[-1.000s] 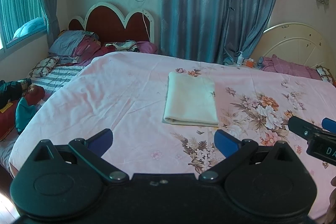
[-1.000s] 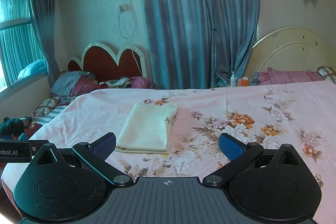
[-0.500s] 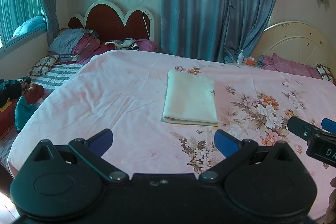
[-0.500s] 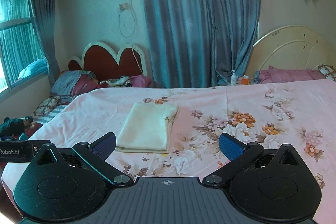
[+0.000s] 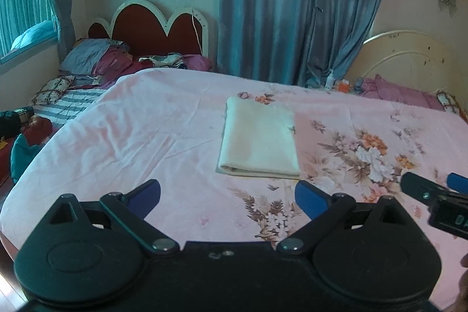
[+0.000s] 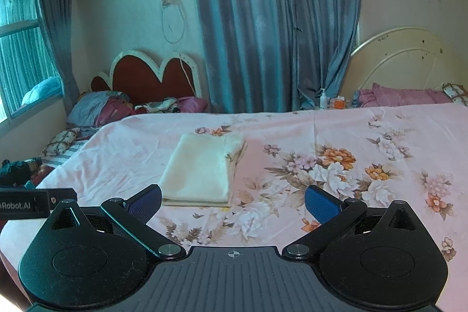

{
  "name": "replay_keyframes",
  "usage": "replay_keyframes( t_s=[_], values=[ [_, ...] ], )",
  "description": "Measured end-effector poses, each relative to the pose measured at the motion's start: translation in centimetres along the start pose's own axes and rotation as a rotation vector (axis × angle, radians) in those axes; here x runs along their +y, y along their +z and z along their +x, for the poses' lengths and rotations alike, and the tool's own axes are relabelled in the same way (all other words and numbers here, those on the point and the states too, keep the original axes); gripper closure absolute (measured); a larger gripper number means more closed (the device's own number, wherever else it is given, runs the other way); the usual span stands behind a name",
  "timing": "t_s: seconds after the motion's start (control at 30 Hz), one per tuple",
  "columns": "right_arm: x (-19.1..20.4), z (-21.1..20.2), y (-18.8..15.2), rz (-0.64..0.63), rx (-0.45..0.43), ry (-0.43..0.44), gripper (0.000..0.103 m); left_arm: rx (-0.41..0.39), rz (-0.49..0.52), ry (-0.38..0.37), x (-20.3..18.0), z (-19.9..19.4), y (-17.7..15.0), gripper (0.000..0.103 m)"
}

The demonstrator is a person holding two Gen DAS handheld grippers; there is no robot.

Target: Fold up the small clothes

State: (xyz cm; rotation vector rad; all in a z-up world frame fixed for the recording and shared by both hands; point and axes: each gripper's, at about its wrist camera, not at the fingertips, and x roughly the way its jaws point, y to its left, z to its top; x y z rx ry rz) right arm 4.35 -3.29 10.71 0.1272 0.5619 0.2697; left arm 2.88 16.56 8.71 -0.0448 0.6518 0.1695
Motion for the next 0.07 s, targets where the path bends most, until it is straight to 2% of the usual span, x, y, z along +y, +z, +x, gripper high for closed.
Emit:
replay_keyframes(
  t_s=[0.07],
  values=[
    [-0.58, 0.70, -0.27, 0.008, 0.015, -0.016, 0.000, 0.022, 0.004, 0.001, 0.02, 1.33, 0.13, 0.000]
  ],
)
